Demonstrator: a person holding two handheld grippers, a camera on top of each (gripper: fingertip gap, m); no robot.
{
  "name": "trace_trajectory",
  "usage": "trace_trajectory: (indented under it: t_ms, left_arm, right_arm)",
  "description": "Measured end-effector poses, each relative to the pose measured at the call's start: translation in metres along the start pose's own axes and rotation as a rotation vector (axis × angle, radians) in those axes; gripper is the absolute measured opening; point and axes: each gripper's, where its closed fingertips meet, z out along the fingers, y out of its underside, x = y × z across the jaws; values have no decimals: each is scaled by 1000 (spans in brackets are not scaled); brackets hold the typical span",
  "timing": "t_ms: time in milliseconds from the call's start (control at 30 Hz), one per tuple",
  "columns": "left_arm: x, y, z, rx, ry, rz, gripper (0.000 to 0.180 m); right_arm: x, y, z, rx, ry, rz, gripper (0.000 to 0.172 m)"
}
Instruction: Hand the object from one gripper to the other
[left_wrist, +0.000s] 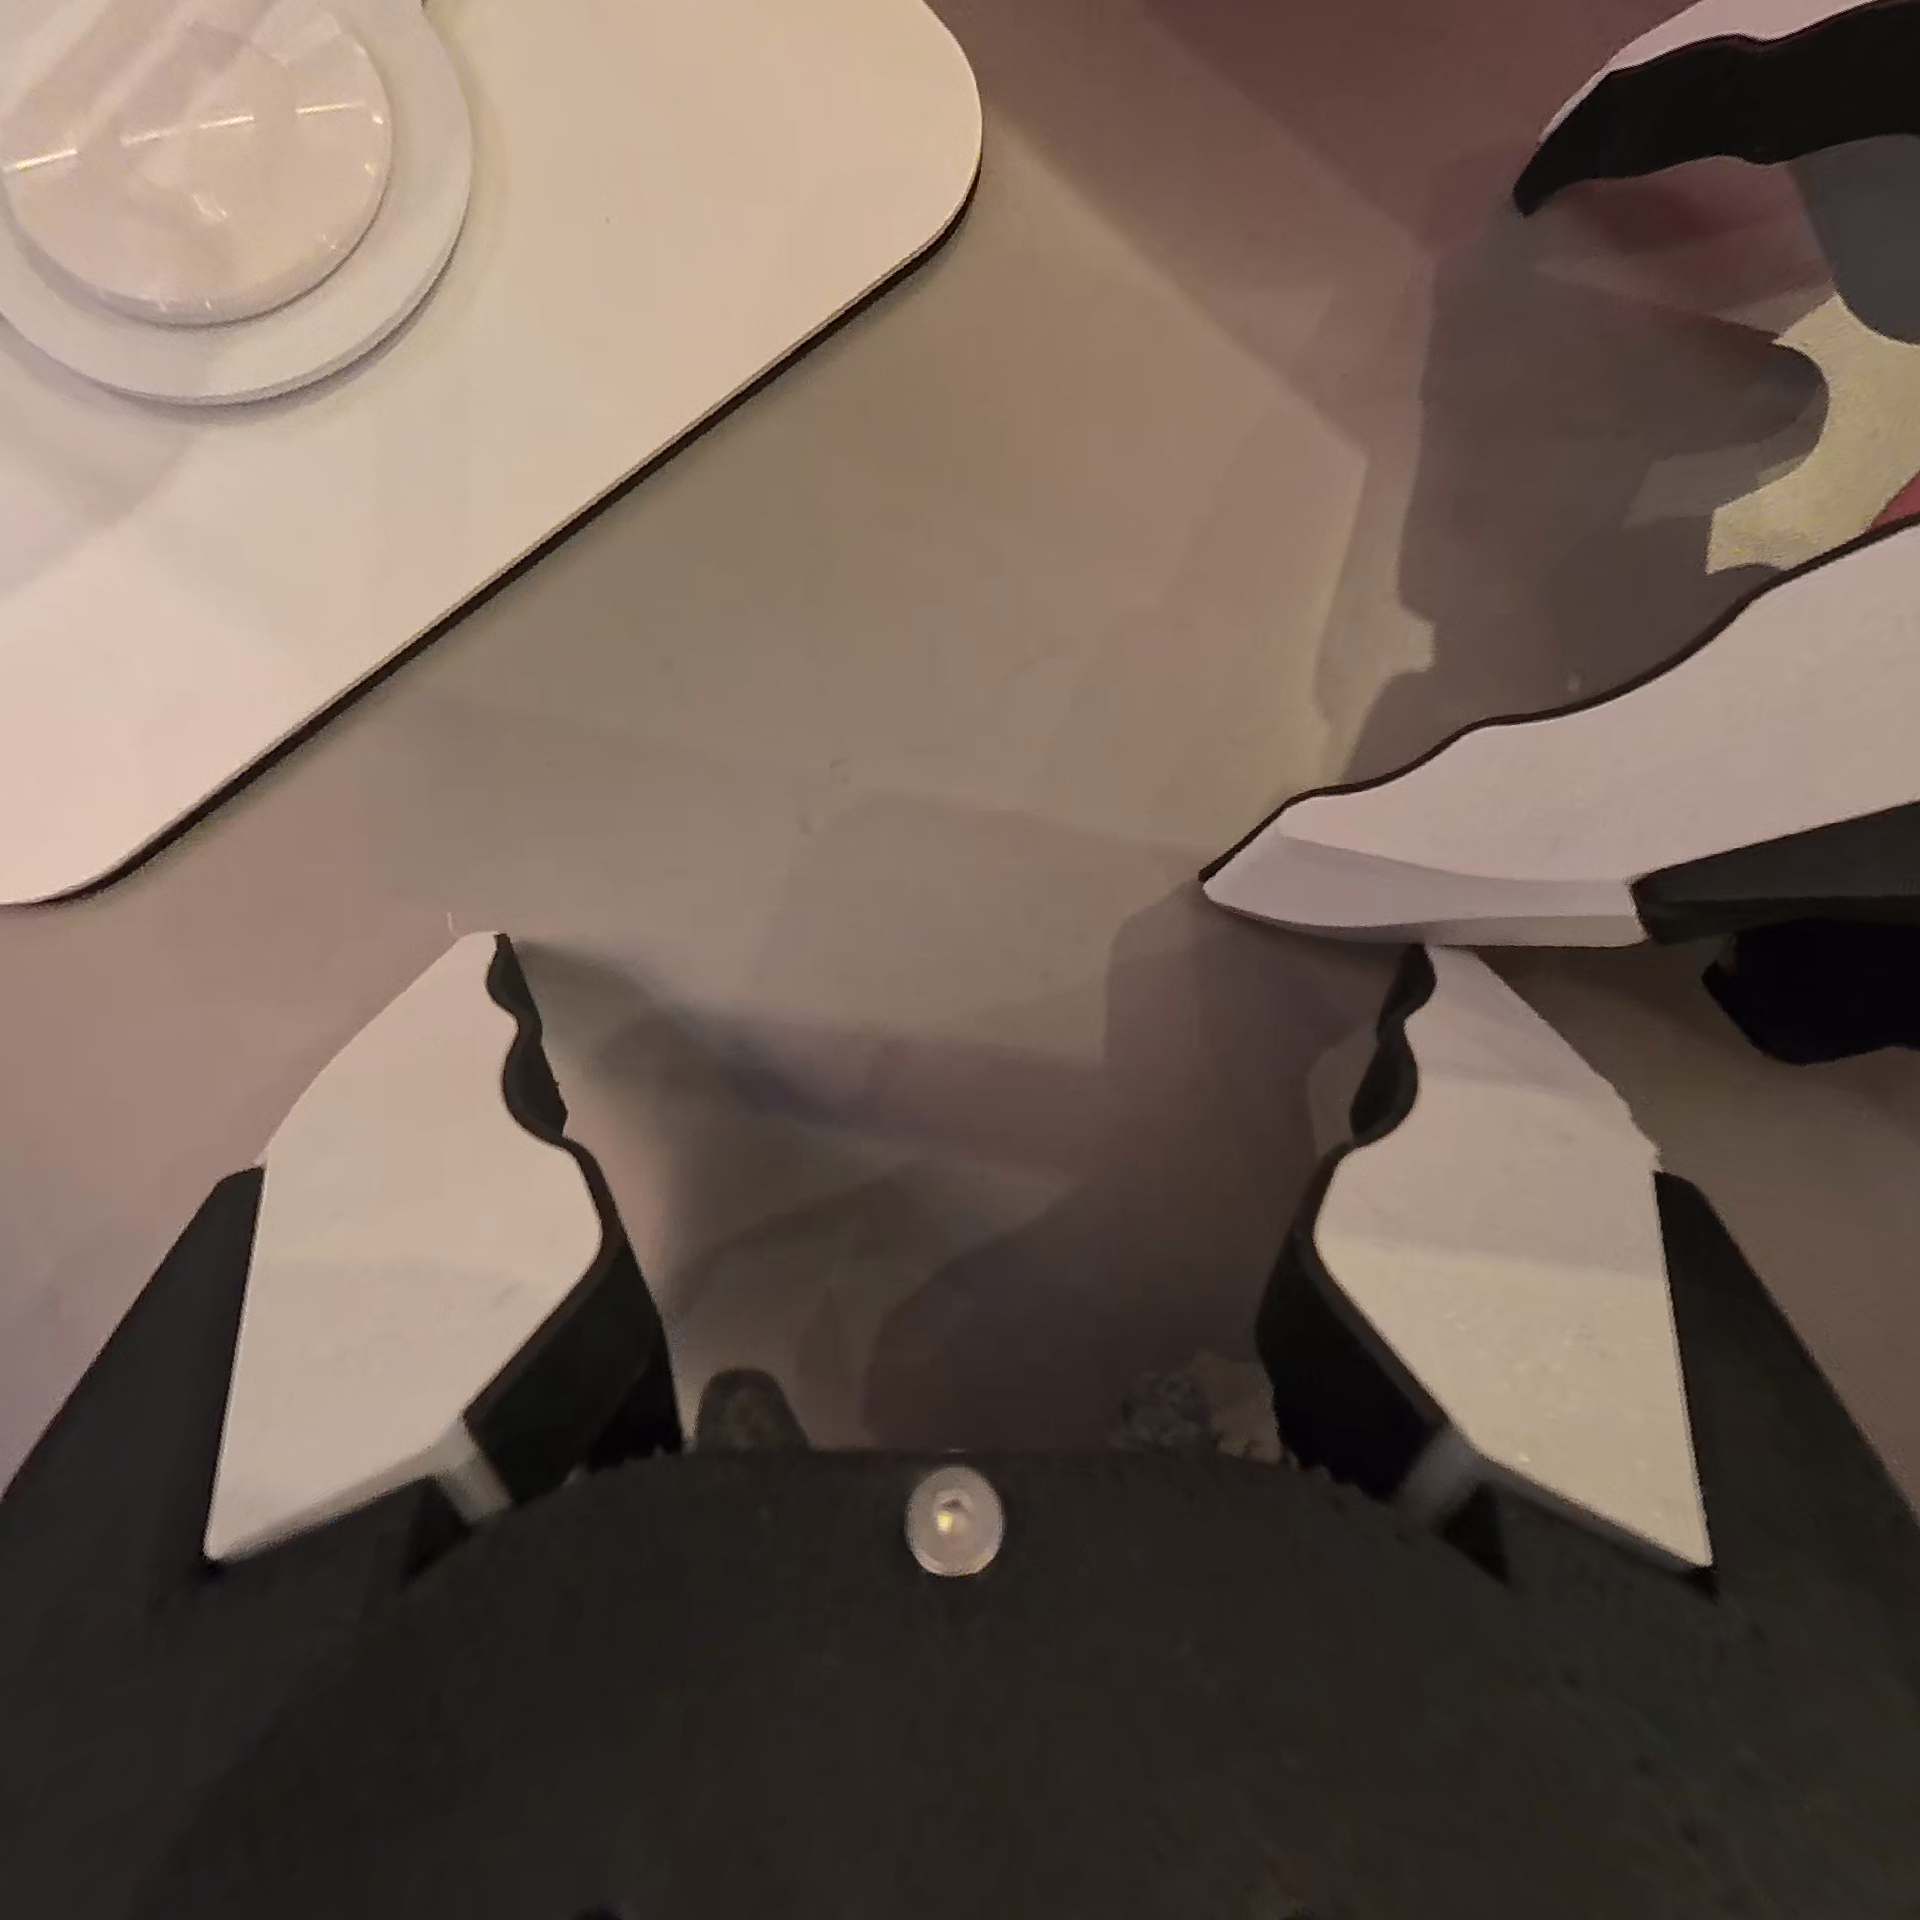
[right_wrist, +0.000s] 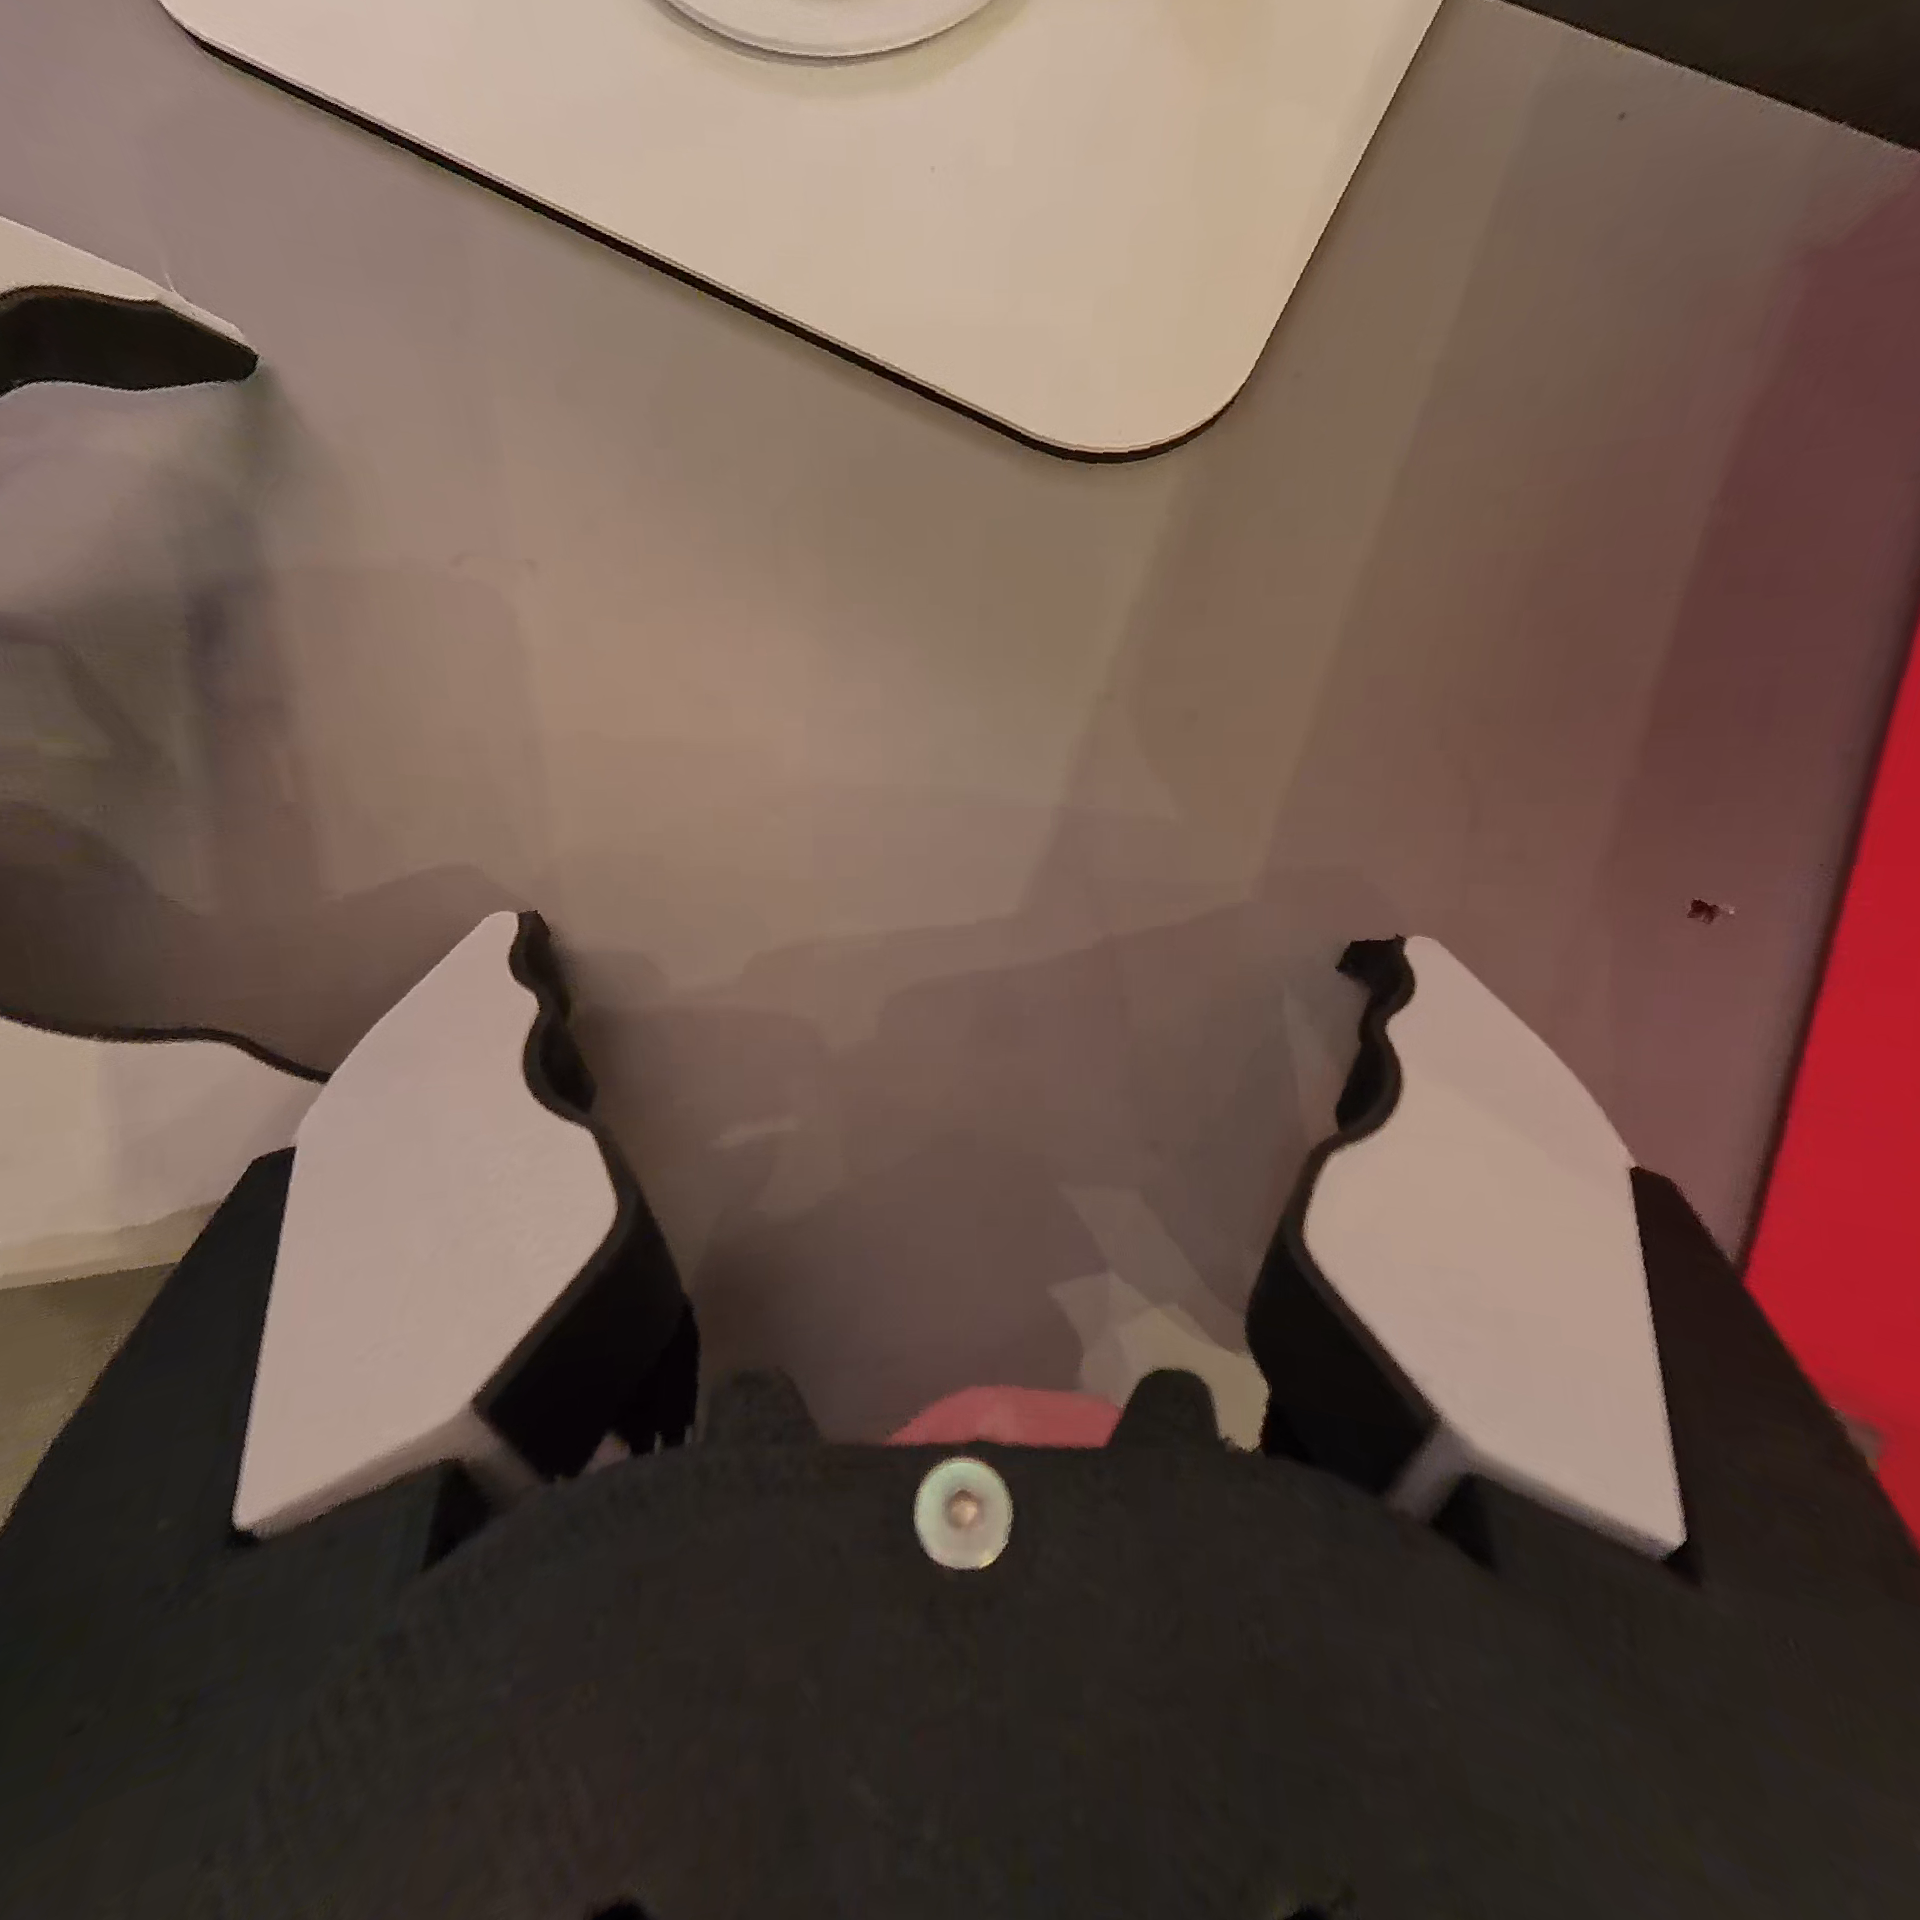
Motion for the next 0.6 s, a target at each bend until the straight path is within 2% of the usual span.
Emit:
trace_trajectory:
  t_ms: [333,500,600]
  left_arm:
    - [-4,-6,5,-15,-29,-38,147]
    - [-7,-9,8,-13,-60,-76,147]
    - [-7,-10,9,-13,-56,-74,147]
  right_arm:
    - [6,-7,6,-20,4,11,138]
    - [10,-10,8,-13,16,26,133]
    - [10,-12,11,-24,13,23,138]
